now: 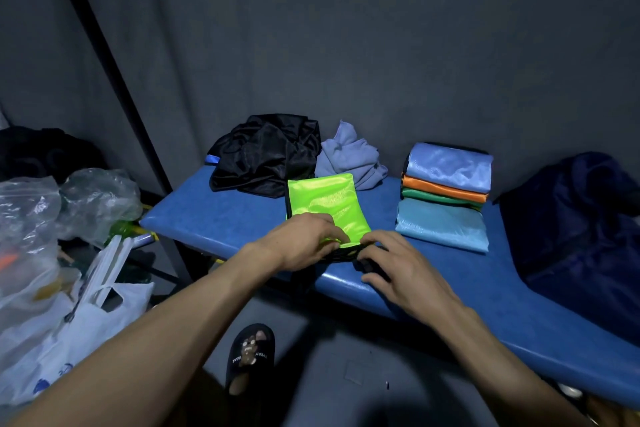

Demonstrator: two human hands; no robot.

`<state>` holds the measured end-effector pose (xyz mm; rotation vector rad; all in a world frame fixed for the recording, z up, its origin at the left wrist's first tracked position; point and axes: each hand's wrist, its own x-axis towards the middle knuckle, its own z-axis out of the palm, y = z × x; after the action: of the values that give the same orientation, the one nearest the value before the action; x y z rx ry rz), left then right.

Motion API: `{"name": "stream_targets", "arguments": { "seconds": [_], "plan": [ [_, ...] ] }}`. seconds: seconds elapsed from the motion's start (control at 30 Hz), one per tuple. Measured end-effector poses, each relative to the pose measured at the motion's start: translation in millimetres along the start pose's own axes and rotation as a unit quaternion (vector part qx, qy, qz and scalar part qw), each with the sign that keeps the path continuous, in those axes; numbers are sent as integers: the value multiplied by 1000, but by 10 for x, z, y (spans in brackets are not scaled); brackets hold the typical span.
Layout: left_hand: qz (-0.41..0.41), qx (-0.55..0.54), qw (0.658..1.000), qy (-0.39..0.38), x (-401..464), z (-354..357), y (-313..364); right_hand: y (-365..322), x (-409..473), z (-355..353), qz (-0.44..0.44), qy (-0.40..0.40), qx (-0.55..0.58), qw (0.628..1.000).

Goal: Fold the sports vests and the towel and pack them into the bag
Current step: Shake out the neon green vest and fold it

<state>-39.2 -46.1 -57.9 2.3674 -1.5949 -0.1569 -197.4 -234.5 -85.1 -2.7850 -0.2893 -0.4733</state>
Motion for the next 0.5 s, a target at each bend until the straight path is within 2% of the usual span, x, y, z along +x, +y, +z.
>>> {"name": "stream_targets", "arguments": {
  "seconds": [0.2, 0.33, 0.5],
  "plan": [
    [12, 65, 998, -16, 6, 64, -8, 76, -8, -96, -20, 48, -13, 999],
    [0, 97, 995, -33, 38, 86, 5, 15, 110, -191, -18, 41, 12, 999],
    [17, 120, 992, -43, 85, 118, -22, 5, 500, -131, 93, 1, 43, 995]
  ]
}}
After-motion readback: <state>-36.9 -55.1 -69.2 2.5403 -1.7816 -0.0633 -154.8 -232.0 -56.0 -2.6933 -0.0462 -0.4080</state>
